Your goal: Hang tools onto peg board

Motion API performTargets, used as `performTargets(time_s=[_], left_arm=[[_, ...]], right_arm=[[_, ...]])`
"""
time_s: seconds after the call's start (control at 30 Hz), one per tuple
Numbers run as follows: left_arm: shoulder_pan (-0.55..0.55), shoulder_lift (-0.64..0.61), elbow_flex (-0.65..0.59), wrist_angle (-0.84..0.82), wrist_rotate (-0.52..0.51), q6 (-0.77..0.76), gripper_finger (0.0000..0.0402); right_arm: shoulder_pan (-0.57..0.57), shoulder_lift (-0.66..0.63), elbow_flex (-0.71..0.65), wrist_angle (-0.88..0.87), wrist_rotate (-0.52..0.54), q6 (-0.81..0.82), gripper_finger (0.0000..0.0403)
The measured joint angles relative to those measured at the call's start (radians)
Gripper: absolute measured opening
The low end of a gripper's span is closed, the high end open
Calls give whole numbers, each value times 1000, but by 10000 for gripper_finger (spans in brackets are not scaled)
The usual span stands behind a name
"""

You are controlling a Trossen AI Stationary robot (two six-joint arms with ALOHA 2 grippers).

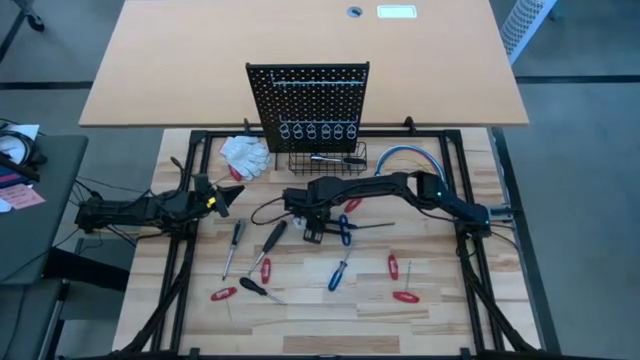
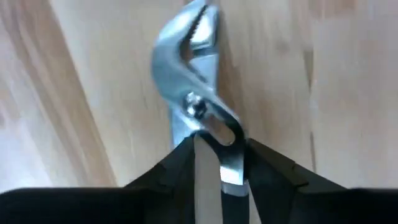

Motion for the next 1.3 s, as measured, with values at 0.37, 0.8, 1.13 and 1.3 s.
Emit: performTargets(time_s=[0.37,0.8,1.13,1.3], left_arm=[[0,0,0,0,1,0,0],[0,0,0,0,0,0,0],[0,0,0,0,0,0,0],[0,0,0,0,0,0,0]], right_arm=[[-43,8,78,4,-20,-18,67],[-102,4,88,-4,-161,2,213],[-58,7,134,131,-133,-78,301],[-12,24,117,134,-4,-46,301]])
